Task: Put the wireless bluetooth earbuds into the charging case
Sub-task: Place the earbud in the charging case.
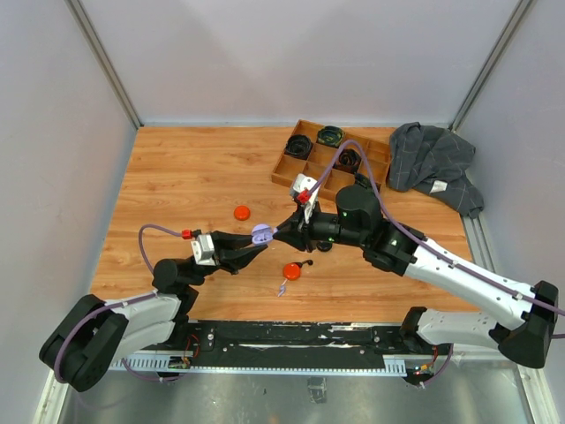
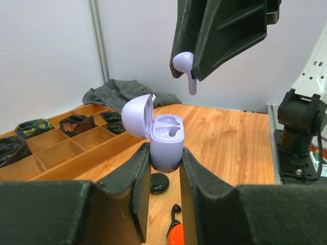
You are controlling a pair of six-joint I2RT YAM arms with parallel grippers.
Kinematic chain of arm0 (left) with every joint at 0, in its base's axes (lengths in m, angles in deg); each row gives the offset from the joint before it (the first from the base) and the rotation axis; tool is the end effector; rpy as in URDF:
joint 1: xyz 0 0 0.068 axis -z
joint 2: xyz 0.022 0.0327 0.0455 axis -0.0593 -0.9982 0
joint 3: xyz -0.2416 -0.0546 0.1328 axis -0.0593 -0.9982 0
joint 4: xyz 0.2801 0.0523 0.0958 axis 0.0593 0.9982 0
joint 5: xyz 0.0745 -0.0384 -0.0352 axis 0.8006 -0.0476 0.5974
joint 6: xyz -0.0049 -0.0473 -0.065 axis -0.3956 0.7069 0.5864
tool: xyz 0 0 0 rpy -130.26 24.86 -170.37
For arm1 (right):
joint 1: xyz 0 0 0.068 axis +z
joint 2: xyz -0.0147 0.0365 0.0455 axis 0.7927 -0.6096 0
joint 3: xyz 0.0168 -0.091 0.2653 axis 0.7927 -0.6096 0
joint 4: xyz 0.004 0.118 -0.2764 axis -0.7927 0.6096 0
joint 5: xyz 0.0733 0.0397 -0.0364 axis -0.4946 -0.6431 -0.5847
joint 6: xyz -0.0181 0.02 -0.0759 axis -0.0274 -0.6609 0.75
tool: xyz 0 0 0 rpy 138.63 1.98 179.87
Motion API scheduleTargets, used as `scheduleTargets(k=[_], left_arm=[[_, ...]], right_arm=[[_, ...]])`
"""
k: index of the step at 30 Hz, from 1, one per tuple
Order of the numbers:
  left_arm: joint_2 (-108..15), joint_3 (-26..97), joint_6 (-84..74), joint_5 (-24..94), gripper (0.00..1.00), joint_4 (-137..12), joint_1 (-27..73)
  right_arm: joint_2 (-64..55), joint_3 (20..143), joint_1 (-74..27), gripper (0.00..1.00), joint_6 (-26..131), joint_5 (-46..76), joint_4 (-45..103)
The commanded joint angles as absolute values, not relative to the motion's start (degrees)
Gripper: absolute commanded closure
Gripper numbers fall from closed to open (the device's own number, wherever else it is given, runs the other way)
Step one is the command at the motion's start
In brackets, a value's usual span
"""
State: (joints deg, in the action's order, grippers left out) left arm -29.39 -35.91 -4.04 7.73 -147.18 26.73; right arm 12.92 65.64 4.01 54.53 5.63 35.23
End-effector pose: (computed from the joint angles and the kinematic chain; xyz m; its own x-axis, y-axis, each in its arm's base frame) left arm 0.1488 -0.1329 0.1973 0.2247 -0.3300 -0.9169 0.9168 0.3904 0.0842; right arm 0.1648 0.2848 0.3709 -0.1807 -0.1333 -0.9745 -0.9431 0.3047 0.1332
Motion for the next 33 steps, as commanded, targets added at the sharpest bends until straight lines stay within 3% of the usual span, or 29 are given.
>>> scheduleTargets(k=[1,26,33], left_arm=[[-29.5,-34.7,-2.0,6.7,1.0,-151.8,26.9],[-26.2,-34.5,2.5,7.4,1.0,-153.9,27.0],[-25.1,-34.6,2.4,8.2,1.0,-153.1,27.0]], right_arm=[[12.6,64.0,4.3,0.87,52.6,0.0,23.8],[6.8,61.8,4.8,0.87,50.2,-2.2,17.2],[6.7,61.5,4.8,0.79,50.3,-2.1,17.7]])
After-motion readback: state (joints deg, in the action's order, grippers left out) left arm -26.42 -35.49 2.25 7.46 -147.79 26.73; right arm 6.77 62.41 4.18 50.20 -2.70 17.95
